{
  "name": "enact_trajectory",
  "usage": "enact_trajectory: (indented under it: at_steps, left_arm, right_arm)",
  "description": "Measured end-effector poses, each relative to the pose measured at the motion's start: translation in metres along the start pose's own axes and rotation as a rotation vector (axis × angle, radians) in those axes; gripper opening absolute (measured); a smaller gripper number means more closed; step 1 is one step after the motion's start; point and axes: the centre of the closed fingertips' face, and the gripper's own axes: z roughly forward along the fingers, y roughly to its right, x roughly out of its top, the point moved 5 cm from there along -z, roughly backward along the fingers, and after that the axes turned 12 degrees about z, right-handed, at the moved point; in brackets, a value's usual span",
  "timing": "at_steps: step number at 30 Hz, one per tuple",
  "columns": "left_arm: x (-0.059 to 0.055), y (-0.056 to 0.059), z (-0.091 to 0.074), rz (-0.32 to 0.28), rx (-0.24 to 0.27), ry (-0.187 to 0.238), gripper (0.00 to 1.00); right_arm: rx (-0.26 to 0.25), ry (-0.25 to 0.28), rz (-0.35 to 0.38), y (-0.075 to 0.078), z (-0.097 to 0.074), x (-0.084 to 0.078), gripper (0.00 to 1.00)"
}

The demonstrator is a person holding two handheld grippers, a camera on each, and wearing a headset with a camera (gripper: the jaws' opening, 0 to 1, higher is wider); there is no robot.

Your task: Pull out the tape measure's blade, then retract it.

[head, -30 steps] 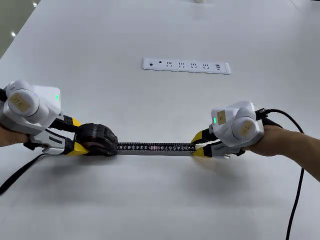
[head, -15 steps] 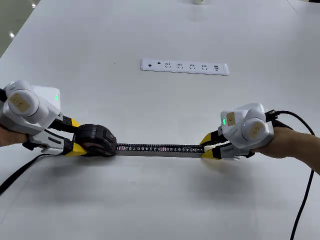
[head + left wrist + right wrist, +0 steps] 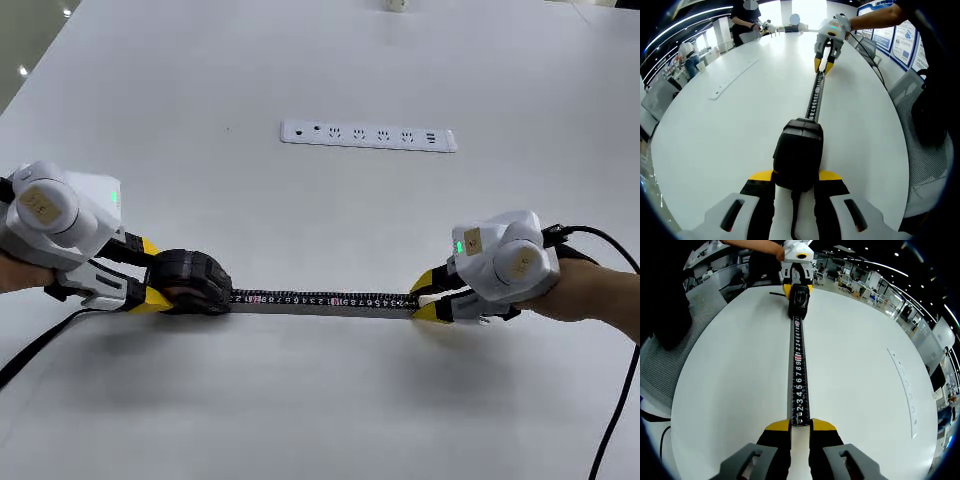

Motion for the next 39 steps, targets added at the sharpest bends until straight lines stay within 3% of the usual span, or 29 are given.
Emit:
enact_trajectory:
  at_steps: [18, 39]
  left_arm:
    - [0.0015, -0.0015, 0.0000, 0.012, -0.018, -0.013, 0.25]
    - [0.0051, -0.0021, 0.0017, 0.064, -0.035, -0.049, 0.27]
  right_arm:
    - [0.031, -0.054, 0.001, 0.0022, 0.0029, 0.0032, 0.12]
    - [0.026, -0.061, -0.007, 0.0034, 0.0003, 0.0041, 0.13]
